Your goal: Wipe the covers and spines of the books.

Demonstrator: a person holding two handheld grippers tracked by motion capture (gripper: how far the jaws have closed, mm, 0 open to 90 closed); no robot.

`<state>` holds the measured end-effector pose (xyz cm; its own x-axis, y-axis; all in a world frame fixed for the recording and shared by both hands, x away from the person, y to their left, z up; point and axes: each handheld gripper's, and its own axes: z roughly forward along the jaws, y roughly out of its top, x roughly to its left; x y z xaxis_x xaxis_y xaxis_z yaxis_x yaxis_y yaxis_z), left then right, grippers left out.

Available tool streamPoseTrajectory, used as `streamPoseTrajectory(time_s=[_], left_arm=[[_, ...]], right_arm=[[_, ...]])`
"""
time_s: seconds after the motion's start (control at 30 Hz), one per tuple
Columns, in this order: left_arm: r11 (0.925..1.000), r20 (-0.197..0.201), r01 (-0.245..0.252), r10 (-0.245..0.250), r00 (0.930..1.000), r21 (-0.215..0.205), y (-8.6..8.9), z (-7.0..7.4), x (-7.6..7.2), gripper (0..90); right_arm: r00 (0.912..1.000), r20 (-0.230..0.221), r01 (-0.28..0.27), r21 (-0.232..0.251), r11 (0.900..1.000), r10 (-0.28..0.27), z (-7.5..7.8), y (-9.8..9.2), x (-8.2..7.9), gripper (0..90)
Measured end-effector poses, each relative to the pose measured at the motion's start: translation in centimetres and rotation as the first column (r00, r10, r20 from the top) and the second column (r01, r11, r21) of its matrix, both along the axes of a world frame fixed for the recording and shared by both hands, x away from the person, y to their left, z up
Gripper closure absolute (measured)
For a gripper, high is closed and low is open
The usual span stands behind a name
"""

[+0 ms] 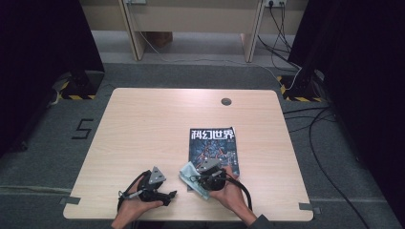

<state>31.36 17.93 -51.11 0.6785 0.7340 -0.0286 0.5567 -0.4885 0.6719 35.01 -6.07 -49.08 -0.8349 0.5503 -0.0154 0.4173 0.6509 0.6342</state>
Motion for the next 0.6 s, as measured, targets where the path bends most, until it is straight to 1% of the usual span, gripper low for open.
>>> streamPoseTrajectory(time_s=[0.03, 0.07, 0.17, 0.23, 0.27, 0.33, 0.37, 0.4, 0.43, 0.47, 0.5, 0.6], left_arm=[[1.0000, -0.003, -0.003, 0.003, 1.0000, 0.007, 0.2, 0.0, 0.0, 20.8], [0.9999, -0.002, -0.013, 0.013, 0.9999, 0.006, 0.5, 0.0, 0.1, 20.8], [0.9998, -0.002, -0.020, 0.020, 0.9998, 0.005, 0.6, 0.0, 0.1, 20.7], [0.9997, -0.003, -0.022, 0.022, 0.9997, 0.004, 0.7, 0.0, 0.0, 20.7], [0.9997, -0.003, -0.022, 0.022, 0.9997, 0.005, 0.7, 0.0, 0.1, 20.6], [0.9997, -0.002, -0.024, 0.024, 0.9997, 0.003, 0.7, 0.0, 0.0, 20.6], [0.9997, -0.003, -0.023, 0.023, 0.9997, 0.004, 0.7, 0.0, 0.0, 20.6], [0.9997, -0.003, -0.023, 0.023, 0.9997, 0.004, 0.7, 0.0, 0.0, 20.6], [0.9997, -0.004, -0.023, 0.023, 0.9997, 0.006, 0.7, 0.0, 0.0, 20.6], [0.9997, -0.004, -0.023, 0.023, 0.9997, 0.006, 0.7, 0.0, 0.1, 20.5], [0.9997, -0.003, -0.023, 0.023, 0.9997, 0.005, 0.7, 0.0, 0.0, 20.4], [0.9997, -0.003, -0.022, 0.022, 0.9998, 0.005, 0.7, 0.0, 0.0, 20.4]], right_arm=[[0.9998, 0.009, -0.016, -0.005, 1.000, 0.016, 0.0, 0.6, -0.5, 81.7], [0.9996, 0.008, -0.027, -0.004, 1.000, 0.027, 0.0, 0.9, -0.7, 81.7], [0.9990, 0.010, -0.044, -0.006, 0.999, 0.044, 0.0, 1.3, -1.0, 81.7], [0.9991, 0.012, -0.041, -0.007, 0.999, 0.041, 0.0, 1.4, -1.1, 81.4], [0.9991, -0.003, -0.043, 0.006, 0.999, 0.043, -0.1, 1.2, -0.9, 80.9], [0.9993, -0.010, -0.037, 0.014, 0.999, 0.037, -0.1, 1.0, -0.7, 80.9], [0.9996, -0.016, -0.024, 0.009, 1.000, 0.024, 0.0, 0.5, -0.5, 80.8], [0.9996, -0.016, -0.024, 0.009, 1.000, 0.024, 0.0, 0.5, -0.5, 80.8], [0.9998, -0.014, -0.015, 0.004, 1.000, 0.015, 0.0, 0.2, -0.3, 80.8], [0.9998, -0.018, 0.001, 0.012, 1.000, -0.001, 0.0, -0.4, -0.2, 80.8], [0.9997, -0.021, 0.010, 0.011, 1.000, -0.010, 0.0, -0.9, -0.1, 80.9], [0.9986, -0.019, 0.050, 0.007, 0.999, -0.049, 0.1, -2.9, 0.0, 80.9]])
